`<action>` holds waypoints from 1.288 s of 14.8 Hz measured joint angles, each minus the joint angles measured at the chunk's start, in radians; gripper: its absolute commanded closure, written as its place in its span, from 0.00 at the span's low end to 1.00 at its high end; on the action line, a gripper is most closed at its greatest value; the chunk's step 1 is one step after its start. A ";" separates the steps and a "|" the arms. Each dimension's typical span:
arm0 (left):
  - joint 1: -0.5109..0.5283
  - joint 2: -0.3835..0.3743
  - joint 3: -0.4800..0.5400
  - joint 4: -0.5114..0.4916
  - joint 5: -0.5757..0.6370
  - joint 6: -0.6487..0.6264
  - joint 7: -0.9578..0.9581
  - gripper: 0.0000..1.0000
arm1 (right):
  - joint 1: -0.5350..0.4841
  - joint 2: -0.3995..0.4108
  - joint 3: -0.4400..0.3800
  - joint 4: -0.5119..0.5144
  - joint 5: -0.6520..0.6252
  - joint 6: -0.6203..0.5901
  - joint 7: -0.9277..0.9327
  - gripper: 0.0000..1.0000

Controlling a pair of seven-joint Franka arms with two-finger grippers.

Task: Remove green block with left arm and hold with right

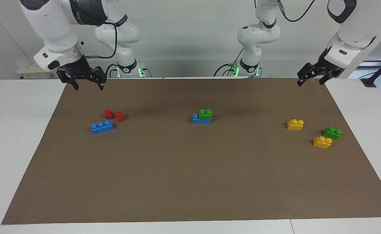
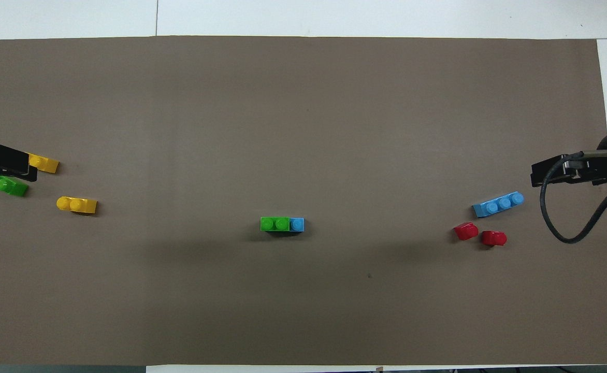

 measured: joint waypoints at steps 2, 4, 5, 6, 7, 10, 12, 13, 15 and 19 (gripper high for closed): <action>0.000 0.000 0.000 0.000 0.000 0.000 0.000 0.00 | 0.000 0.000 0.000 0.000 0.000 0.001 0.000 0.00; 0.000 0.000 0.000 0.000 0.000 0.000 0.000 0.00 | 0.000 0.000 0.000 0.000 0.000 0.001 0.000 0.00; 0.000 0.000 0.000 0.000 0.000 0.001 0.000 0.00 | 0.000 0.000 0.000 0.000 0.000 0.001 0.000 0.00; 0.000 0.000 0.000 0.000 0.000 0.002 0.000 0.00 | 0.000 0.000 0.000 0.000 0.000 0.001 0.000 0.00; 0.000 0.000 0.000 0.000 0.000 0.002 0.000 0.00 | 0.000 0.000 0.000 0.000 0.000 0.001 0.000 0.00; 0.000 -0.001 0.000 0.000 0.000 0.003 0.000 0.00 | 0.001 0.000 0.000 0.000 0.000 0.004 0.001 0.00; 0.000 -0.004 0.000 0.000 0.000 0.003 0.000 0.00 | 0.001 0.000 0.000 0.000 0.000 0.017 0.004 0.00; 0.000 -0.005 0.000 0.000 0.000 0.003 0.000 0.00 | 0.002 0.000 0.000 0.000 0.000 0.021 0.024 0.00; 0.001 -0.008 0.001 0.000 0.000 0.003 -0.006 0.00 | 0.005 0.000 0.003 -0.006 0.001 0.052 0.153 0.00; 0.000 -0.009 -0.002 -0.003 0.000 0.004 -0.150 0.00 | 0.065 0.004 0.015 -0.036 0.056 0.090 0.544 0.00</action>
